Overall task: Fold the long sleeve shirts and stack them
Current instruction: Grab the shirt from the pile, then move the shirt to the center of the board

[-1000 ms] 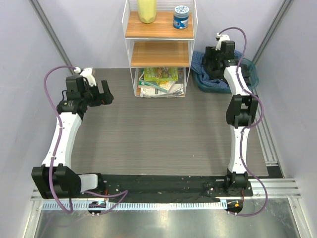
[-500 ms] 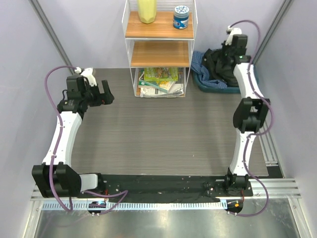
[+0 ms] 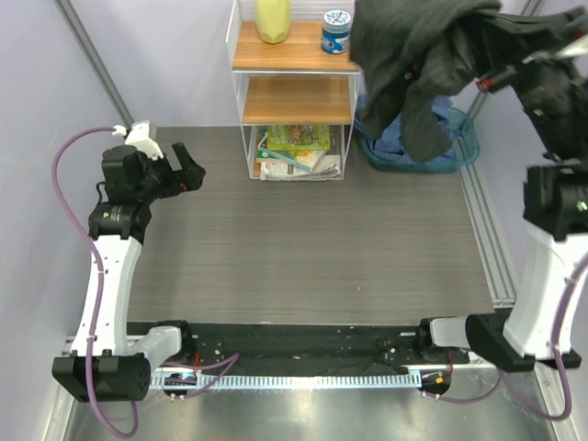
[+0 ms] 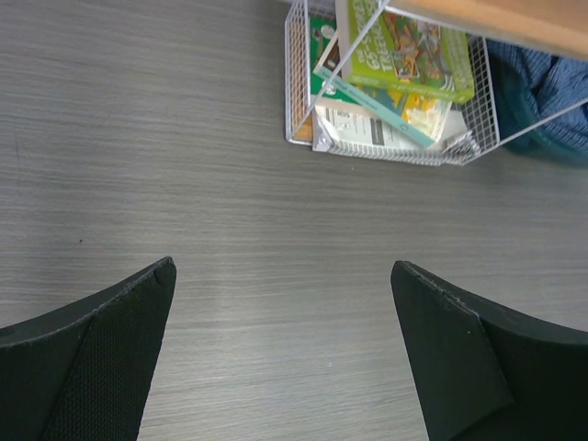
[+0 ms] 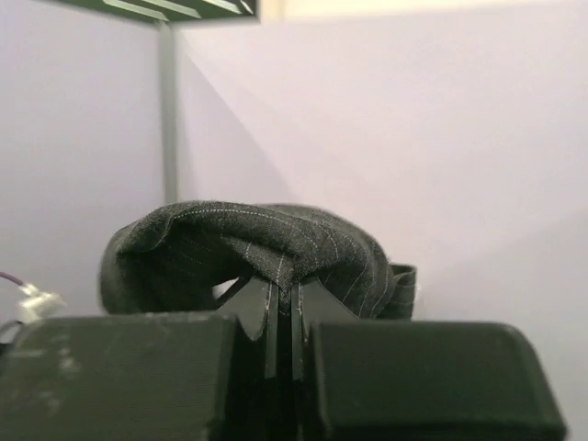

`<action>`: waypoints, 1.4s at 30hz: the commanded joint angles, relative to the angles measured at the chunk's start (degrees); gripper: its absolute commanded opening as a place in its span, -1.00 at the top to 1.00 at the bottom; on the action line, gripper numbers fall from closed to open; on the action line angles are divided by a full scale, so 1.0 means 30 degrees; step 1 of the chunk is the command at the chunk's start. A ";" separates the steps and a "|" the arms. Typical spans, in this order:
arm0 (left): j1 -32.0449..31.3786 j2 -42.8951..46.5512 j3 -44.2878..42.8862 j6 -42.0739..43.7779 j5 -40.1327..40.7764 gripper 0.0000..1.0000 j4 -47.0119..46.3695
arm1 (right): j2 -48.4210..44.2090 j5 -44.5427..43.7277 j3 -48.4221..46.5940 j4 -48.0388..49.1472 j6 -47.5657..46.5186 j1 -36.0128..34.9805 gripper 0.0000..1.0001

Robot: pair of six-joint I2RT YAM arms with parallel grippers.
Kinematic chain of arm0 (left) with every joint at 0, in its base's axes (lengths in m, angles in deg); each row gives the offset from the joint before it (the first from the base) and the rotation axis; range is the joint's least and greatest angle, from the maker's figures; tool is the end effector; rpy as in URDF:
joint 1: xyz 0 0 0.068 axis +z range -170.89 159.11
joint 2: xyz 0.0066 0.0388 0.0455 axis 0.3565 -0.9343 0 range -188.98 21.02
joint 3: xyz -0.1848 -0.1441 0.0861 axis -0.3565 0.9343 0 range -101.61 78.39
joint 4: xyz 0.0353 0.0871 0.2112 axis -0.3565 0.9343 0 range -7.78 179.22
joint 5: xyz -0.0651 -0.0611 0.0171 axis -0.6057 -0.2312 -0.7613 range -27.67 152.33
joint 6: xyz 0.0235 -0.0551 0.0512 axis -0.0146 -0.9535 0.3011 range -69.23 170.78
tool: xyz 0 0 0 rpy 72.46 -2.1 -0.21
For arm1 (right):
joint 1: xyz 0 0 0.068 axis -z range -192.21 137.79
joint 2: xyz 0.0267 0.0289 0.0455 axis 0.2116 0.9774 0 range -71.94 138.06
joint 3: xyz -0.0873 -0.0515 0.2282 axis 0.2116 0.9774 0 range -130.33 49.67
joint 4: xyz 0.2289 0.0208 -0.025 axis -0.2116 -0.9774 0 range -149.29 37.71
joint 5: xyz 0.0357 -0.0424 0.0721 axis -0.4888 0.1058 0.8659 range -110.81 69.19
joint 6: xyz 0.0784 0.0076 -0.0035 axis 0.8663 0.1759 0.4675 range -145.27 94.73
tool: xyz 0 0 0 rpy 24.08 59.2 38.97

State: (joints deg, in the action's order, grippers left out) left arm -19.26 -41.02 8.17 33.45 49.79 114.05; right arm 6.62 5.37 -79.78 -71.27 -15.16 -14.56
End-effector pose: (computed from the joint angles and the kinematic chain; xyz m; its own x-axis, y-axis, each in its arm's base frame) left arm 0.2377 -0.0078 0.3589 -0.4339 -0.3030 -0.8485 0.0439 0.9335 -0.3558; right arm 0.1729 0.0369 0.6226 0.4476 0.1759 -0.8767 -0.4972 0.8639 -0.0805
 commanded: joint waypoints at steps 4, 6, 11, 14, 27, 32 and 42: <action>0.0161 0.0729 -0.1233 -0.1608 0.0927 -1.00 -0.0359 | 0.1113 0.2992 -0.0853 0.5679 0.8547 -0.0271 0.98; 0.0161 0.0729 -0.1379 -0.1609 0.0781 -1.00 -0.0183 | 0.2048 0.3346 -0.0972 0.5510 0.9110 -0.0972 0.98; 0.0248 0.0934 -0.1555 -0.0967 -0.0563 -0.99 0.0548 | 0.1967 0.2294 0.1923 0.4133 0.7385 -0.2992 0.98; 0.0307 0.0935 -0.1819 0.0086 -0.2257 -1.00 0.0784 | 0.1266 0.1766 0.4118 0.3691 0.6475 -0.4868 0.98; -0.0158 0.0291 -0.0648 0.4474 -0.8476 -1.00 0.1601 | -0.8456 -0.7957 1.7352 -0.1222 0.0309 -0.1532 0.40; -0.2997 -0.0585 0.0638 0.6971 -0.6345 -1.00 0.2367 | -0.9956 -1.1799 2.1231 -0.4599 -0.2985 -0.0189 -0.82; -1.0268 -0.5768 0.1904 0.9055 -0.2646 -0.95 -0.3402 | -0.8205 -0.5612 2.1119 -0.6383 -0.7258 0.0520 -0.86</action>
State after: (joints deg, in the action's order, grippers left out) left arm -47.81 -52.91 16.15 57.43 39.19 114.47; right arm -19.65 -25.06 -14.19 -87.57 -26.90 -13.06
